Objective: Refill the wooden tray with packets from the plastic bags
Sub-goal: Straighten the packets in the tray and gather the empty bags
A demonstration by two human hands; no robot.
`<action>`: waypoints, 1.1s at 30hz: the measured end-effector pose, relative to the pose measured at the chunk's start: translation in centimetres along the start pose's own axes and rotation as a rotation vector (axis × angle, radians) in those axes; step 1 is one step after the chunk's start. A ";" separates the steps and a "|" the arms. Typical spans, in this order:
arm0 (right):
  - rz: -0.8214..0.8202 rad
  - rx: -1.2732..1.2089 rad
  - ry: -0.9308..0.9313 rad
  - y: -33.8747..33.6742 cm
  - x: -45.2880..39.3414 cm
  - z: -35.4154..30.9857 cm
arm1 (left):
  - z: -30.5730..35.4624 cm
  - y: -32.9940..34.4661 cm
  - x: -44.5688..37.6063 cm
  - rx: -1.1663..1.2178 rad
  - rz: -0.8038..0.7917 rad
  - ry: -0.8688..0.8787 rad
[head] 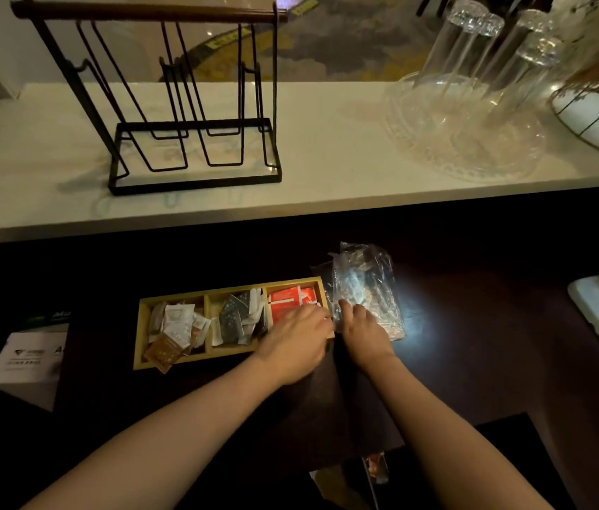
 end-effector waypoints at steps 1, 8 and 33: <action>0.000 0.006 0.010 0.1 -0.1 0.3 | 0.7 0.5 -0.9 -0.010 -0.034 0.036; 0.001 -0.433 0.309 -0.1 -1.2 4.7 | 1.4 3.4 -4.8 -0.257 -0.279 0.045; 0.002 -0.449 0.205 0.6 -0.1 5.2 | 0.8 -0.5 -6.3 -0.233 -0.012 0.029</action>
Point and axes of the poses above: each hand's wrist, its own x-axis away from the middle knuckle, its own y-axis out of the palm, z = x × y, the point moved 4 cm from there along -x, towards the middle knuckle, and after that the axes turned 15 degrees about x, right-handed, at the moved point
